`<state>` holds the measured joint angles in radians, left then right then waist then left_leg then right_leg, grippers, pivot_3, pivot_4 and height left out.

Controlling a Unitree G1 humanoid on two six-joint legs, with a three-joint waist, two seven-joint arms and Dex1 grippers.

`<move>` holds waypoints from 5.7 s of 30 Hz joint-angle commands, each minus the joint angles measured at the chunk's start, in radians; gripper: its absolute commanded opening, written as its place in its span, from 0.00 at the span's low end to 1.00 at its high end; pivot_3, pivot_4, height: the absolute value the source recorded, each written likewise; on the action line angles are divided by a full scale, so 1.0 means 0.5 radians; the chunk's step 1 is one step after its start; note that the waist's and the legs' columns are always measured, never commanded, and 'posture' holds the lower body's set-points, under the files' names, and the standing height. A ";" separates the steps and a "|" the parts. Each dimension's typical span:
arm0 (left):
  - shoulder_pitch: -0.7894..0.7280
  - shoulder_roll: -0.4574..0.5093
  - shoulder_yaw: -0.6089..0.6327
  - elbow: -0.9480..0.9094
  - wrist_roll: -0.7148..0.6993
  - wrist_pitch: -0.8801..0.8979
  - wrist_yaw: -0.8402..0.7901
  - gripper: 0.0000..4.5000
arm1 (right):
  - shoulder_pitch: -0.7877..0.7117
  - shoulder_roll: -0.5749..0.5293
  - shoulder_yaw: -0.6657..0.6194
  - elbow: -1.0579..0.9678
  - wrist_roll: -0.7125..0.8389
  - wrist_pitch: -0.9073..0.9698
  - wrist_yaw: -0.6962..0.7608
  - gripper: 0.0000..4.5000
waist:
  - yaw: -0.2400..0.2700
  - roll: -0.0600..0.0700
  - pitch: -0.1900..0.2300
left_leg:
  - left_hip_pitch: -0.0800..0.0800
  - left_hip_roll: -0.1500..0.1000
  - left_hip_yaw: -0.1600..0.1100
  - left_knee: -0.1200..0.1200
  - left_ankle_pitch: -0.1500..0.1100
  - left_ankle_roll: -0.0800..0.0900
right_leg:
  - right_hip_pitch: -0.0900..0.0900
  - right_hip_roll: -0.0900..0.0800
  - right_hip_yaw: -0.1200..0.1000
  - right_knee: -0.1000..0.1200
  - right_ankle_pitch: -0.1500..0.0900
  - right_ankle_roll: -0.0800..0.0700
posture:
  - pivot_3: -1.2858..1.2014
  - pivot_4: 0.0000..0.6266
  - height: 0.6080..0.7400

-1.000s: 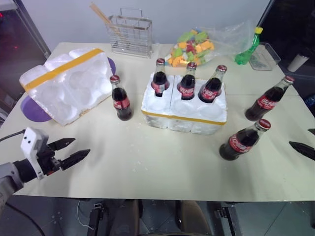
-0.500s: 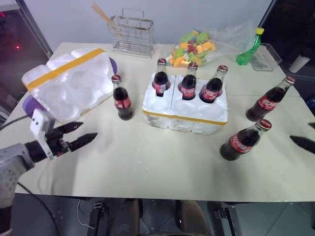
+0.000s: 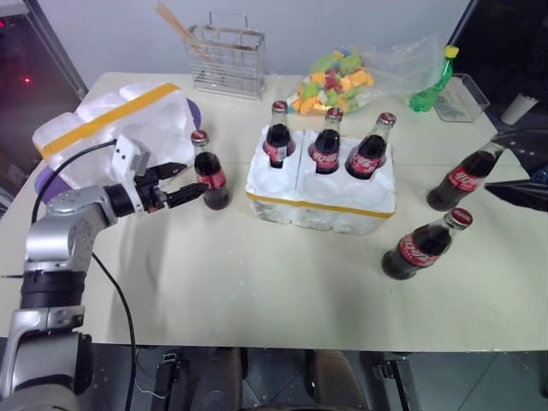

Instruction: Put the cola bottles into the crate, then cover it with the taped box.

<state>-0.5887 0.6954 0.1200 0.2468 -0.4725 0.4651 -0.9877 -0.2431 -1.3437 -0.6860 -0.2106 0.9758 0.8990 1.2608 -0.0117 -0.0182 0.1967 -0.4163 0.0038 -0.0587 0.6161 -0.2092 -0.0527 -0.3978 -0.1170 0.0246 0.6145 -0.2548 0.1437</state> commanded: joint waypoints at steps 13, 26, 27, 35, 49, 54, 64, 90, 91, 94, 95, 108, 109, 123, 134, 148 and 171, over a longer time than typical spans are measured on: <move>-0.280 -0.260 -0.206 0.449 0.314 -0.401 -0.087 0.97 | -0.344 0.079 0.262 -0.214 0.279 0.130 -0.252 1.00 | 0.001 0.000 0.000 | -0.002 0.000 -0.001 0.006 0.000 0.000 | -0.001 0.000 -0.001 0.005 0.001 0.001 | 0.52 0.24 0.99; -0.339 -0.136 -0.125 0.307 0.200 -0.163 -0.281 0.63 | -0.328 0.171 0.250 -0.258 0.297 0.148 -0.373 1.00 | -0.008 0.000 0.000 | -0.020 0.000 -0.003 0.022 0.000 0.001 | -0.017 0.001 -0.001 0.020 0.004 0.007 | 0.52 0.24 0.99; -0.367 -0.102 -0.103 0.257 0.148 -0.062 -0.322 0.63 | -0.319 0.176 0.239 -0.260 0.294 0.151 -0.379 1.00 | -0.007 -0.001 0.001 | -0.020 0.000 -0.003 0.023 0.000 0.001 | -0.018 0.001 -0.001 0.023 0.004 0.007 | 0.52 0.24 0.99; -0.909 -0.015 -0.099 0.210 -0.171 0.502 -0.611 0.63 | -0.246 0.223 0.142 -0.292 0.305 0.175 -0.467 1.00 | 0.019 -0.004 0.004 | -0.026 -0.001 -0.007 0.030 0.000 0.001 | -0.020 0.002 -0.002 0.029 0.003 0.007 | 0.52 0.24 0.99; -1.262 -0.525 -0.391 0.936 0.288 -0.228 -0.655 0.63 | -0.024 0.336 -0.097 -0.433 0.351 0.233 -0.668 1.00 | -0.011 -0.002 0.006 | -0.023 -0.002 -0.006 0.027 0.000 0.002 | -0.022 0.002 -0.001 0.032 0.002 0.008 | 0.52 0.24 0.99; -1.166 -0.605 -0.468 0.938 0.380 -0.330 -0.719 0.63 | 0.118 0.385 -0.205 -0.465 0.326 0.249 -0.698 1.00 | 0.007 -0.002 0.006 | -0.024 -0.002 -0.007 0.029 0.000 0.002 | -0.021 0.002 -0.001 0.032 0.002 0.008 | 0.52 0.24 0.99; -0.986 -0.651 -0.594 0.985 0.639 -0.606 -0.604 0.98 | 0.166 0.410 -0.170 -0.406 0.145 0.085 -0.772 1.00 | 0.000 -0.002 0.006 | -0.023 -0.002 -0.007 0.029 0.000 0.002 | -0.020 0.002 -0.001 0.032 0.002 0.008 | 0.52 0.24 0.99; -0.261 0.114 -0.276 -0.921 -0.253 0.588 -0.768 0.98 | 1.506 1.641 -0.715 -1.139 -0.237 -0.114 -0.909 1.00 | -0.004 0.002 -0.001 | 0.011 0.002 -0.005 0.027 -0.001 0.000 | 0.015 0.001 0.000 0.023 -0.005 -0.005 | 0.52 0.24 0.99; -0.235 0.095 -0.296 -0.947 -0.245 0.569 -0.735 0.98 | 1.501 1.670 -0.631 -1.139 -0.271 -0.155 -0.946 1.00 | -0.002 0.002 -0.001 | 0.010 0.002 -0.005 0.027 -0.001 0.000 | 0.014 0.001 0.000 0.023 -0.005 -0.006 | 0.52 0.24 0.99; -0.190 0.053 -0.339 -1.012 -0.258 0.551 -0.668 0.98 | 1.463 1.687 -0.447 -1.104 -0.317 -0.248 -1.032 1.00 | 0.005 0.002 -0.001 | 0.007 0.002 -0.005 0.026 -0.001 0.000 | 0.012 0.001 -0.001 0.021 -0.005 -0.006 | 0.52 0.24 0.99; -0.178 0.039 -0.352 -1.026 -0.257 0.537 -0.644 0.98 | 1.443 1.685 -0.391 -1.077 -0.337 -0.276 -1.055 1.00 | 0.005 0.002 -0.001 | 0.007 0.002 -0.005 0.025 -0.001 0.000 | 0.012 0.001 -0.001 0.020 -0.005 -0.007 | 0.52 0.24 0.99; -0.176 -0.025 -0.404 -1.000 -0.269 0.494 -0.530 0.98 | 1.125 1.570 0.121 -0.772 -0.446 -0.437 -1.158 1.00 | -0.004 0.002 -0.001 | 0.007 0.002 -0.005 0.025 -0.001 0.001 | 0.013 0.002 -0.001 0.018 -0.005 -0.006 | 0.52 0.24 0.99; -0.177 -0.025 -0.405 -0.997 -0.270 0.492 -0.526 0.98 | 1.095 1.567 0.147 -0.750 -0.451 -0.445 -1.164 1.00 | -0.003 0.002 -0.001 | 0.007 0.002 -0.005 0.025 -0.001 0.001 | 0.013 0.002 -0.001 0.018 -0.005 -0.006 | 0.52 0.24 0.99; -0.177 -0.020 -0.375 -0.945 -0.255 0.455 -0.440 1.00 | 0.862 1.334 0.052 -0.861 -0.027 -0.350 -1.147 0.64 | -0.003 0.008 0.003 | 0.004 0.002 -0.006 0.024 -0.001 0.001 | 0.009 0.004 -0.001 0.020 -0.005 -0.005 | 0.52 0.24 0.99; -0.046 0.010 -0.226 -1.038 -0.318 0.496 -0.234 1.00 | -0.525 0.916 0.636 -0.343 0.159 -0.167 -1.433 0.64 | -0.004 0.008 0.007 | 0.001 0.004 -0.006 0.024 -0.001 0.002 | 0.005 0.007 0.000 0.020 -0.004 -0.007 | 0.52 0.24 0.99; -0.017 0.040 -0.179 -1.122 -0.352 0.503 -0.131 1.00 | -0.865 1.356 1.415 0.138 -0.531 -0.325 -1.165 0.64 | -0.004 0.008 0.008 | -0.025 0.003 -0.008 0.026 0.000 0.002 | -0.022 0.008 -0.001 0.031 0.001 0.004 | 0.52 0.24 0.99; -0.103 -0.039 -0.261 -1.030 -0.336 0.479 -0.185 1.00 | -0.249 1.228 0.319 -0.599 -0.324 0.205 -1.564 0.99 | 0.003 0.007 0.007 | -0.021 0.003 -0.009 0.027 0.000 0.002 | -0.018 0.009 -0.001 0.032 0.001 0.003 | 0.52 0.24 0.99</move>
<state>-0.6321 0.6675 -0.0258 -0.2525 -0.6231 0.7141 -1.0727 -0.4002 -0.7088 -0.4225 -0.4414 0.7738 0.9675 0.5042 -0.0104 -0.0147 0.2003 -0.4263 0.0053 -0.0631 0.6292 -0.2093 -0.0516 -0.4067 -0.1126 0.0237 0.6308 -0.2544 0.1452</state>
